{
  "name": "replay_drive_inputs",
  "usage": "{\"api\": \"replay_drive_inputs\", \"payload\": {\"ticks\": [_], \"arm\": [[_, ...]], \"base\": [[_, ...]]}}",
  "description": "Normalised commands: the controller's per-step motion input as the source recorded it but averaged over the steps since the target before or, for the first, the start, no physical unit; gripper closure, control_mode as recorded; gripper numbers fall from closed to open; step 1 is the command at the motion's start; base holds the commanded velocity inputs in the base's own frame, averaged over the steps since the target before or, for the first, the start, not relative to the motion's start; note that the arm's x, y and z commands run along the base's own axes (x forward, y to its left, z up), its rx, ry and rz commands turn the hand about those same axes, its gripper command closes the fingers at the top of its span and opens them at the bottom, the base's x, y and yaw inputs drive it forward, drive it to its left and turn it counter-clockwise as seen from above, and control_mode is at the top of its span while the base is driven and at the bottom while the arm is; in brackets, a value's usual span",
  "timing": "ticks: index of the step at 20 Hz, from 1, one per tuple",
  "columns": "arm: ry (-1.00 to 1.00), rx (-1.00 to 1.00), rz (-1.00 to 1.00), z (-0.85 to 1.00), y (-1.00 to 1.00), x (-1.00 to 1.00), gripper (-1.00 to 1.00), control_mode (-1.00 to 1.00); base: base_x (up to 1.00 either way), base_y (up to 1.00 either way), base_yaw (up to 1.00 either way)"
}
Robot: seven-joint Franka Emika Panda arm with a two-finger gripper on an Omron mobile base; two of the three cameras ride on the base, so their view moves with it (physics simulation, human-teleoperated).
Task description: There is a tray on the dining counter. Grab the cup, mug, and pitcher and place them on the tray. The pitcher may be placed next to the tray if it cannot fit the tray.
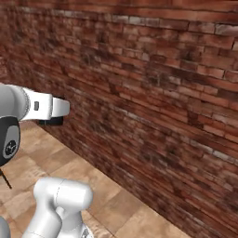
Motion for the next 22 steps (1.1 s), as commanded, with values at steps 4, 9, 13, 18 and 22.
{"api": "replay_drive_inputs", "payload": {"ticks": [4, 9, 13, 18, 22], "arm": [[0.0, 0.0, 0.0, 0.0, 0.0, 0.0, 1.0, 1.0], [0.0, 0.0, 0.0, 0.0, 0.0, 0.0, 1.0, 1.0], [0.0, 0.0, 0.0, 0.0, 0.0, 0.0, 1.0, 1.0], [0.0, 0.0, 0.0, 0.0, 0.0, 0.0, 1.0, 1.0], [0.0, 0.0, 0.0, 0.0, 0.0, 0.0, 1.0, 1.0]], "base": [[1.0, -0.12, 0.72], [1.0, -0.23, 0.69], [1.0, -0.31, 0.66], [1.0, -0.46, 0.62], [0.95, -0.67, 0.57]]}}
